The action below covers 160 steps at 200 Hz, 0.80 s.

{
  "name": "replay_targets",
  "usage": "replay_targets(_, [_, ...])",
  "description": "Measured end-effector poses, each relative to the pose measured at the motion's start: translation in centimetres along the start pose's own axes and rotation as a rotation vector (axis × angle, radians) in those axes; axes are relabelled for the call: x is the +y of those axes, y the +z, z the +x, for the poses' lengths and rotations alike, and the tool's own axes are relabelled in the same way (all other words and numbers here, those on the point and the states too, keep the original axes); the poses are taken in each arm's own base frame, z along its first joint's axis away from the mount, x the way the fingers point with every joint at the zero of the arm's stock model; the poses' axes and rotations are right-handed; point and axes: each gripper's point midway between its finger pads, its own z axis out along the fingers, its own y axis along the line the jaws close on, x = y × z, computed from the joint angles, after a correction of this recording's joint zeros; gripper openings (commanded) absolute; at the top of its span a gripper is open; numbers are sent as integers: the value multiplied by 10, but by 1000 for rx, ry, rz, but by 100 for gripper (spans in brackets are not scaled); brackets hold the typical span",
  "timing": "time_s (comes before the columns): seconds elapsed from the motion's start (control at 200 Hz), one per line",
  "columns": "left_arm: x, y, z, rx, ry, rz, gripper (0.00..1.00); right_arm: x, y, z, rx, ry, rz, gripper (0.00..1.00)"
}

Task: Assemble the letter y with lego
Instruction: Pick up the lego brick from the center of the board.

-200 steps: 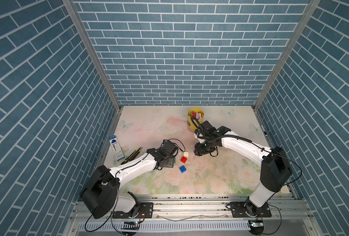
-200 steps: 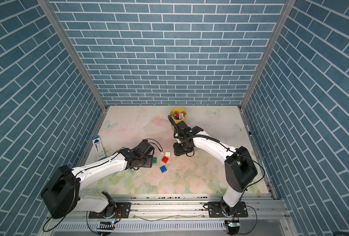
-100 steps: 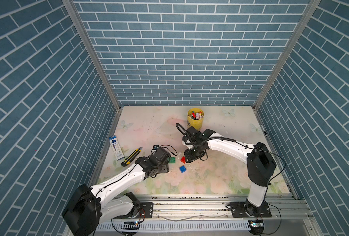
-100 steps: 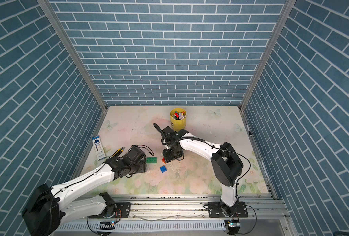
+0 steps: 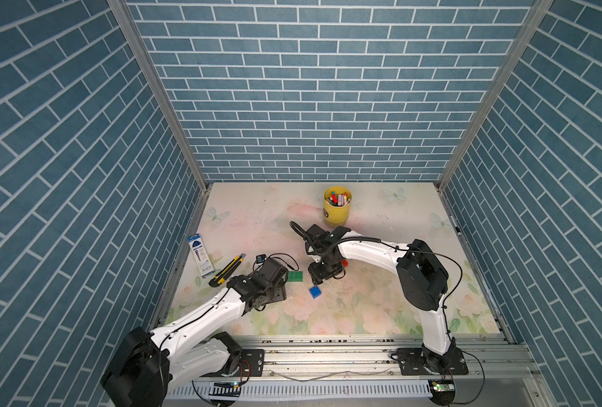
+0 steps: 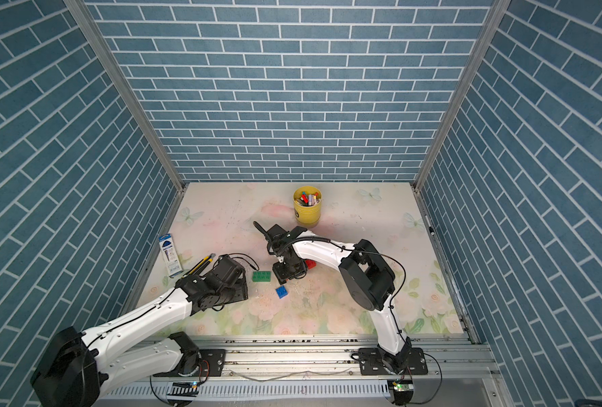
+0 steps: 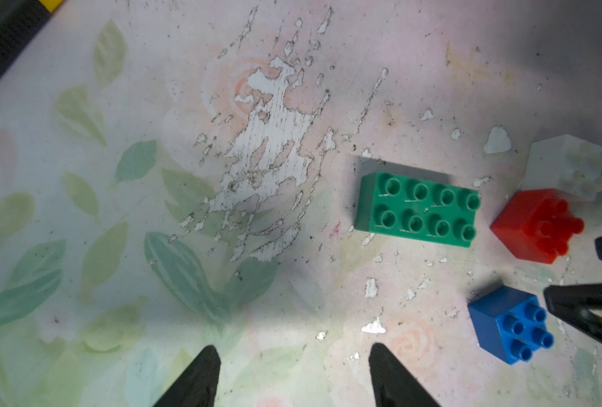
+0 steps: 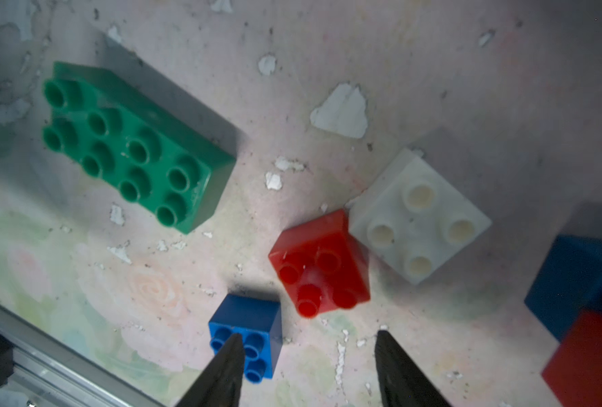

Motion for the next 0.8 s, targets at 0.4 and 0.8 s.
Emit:
replay_targets(0.4, [0,7,2,17,0,-17,70,2,8,-31,-33,-45,1,52])
replay_targets(0.8, [2,16,4,36,1,-39,70,-1,9,-23,1,-55,12,45])
